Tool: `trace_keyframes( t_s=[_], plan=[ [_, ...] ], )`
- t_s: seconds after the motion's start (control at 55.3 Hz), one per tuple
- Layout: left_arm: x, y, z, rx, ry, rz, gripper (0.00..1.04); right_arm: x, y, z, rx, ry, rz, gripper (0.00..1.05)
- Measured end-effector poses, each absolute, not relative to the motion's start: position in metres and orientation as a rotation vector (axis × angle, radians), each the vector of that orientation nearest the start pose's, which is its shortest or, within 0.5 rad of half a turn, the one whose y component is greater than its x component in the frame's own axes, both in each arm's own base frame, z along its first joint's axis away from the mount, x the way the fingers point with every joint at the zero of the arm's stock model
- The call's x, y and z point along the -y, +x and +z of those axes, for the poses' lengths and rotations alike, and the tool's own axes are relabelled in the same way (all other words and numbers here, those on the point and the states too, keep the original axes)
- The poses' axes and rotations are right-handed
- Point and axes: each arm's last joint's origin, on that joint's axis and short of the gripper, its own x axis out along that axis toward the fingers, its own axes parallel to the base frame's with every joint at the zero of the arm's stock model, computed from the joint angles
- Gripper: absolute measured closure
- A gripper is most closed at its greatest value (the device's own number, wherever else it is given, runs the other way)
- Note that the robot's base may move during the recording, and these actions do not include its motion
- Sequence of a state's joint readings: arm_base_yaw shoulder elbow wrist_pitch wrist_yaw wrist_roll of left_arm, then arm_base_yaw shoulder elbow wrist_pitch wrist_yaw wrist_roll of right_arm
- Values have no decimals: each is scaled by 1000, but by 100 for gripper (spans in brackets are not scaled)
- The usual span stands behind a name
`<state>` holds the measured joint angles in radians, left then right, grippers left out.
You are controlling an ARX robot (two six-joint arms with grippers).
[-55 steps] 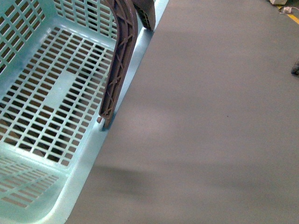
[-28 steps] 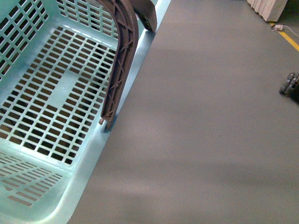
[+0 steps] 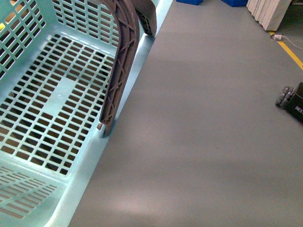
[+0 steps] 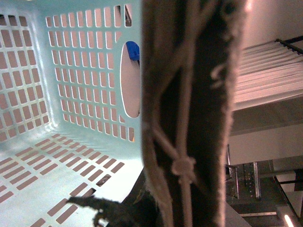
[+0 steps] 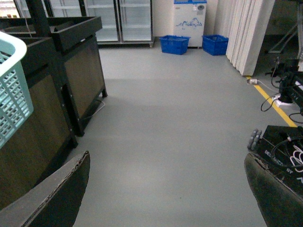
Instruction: Pick mango and avocado into basket
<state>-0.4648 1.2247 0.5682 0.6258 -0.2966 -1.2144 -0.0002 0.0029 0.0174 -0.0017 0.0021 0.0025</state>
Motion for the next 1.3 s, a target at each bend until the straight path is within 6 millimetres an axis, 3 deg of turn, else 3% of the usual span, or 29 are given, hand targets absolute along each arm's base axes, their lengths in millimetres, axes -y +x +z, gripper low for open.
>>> trace_keyframes(
  t_s=[1.303],
  plan=[
    [110, 232, 247, -144, -1211, -150, 99, 0, 97, 169, 13, 3, -5, 9]
  ],
)
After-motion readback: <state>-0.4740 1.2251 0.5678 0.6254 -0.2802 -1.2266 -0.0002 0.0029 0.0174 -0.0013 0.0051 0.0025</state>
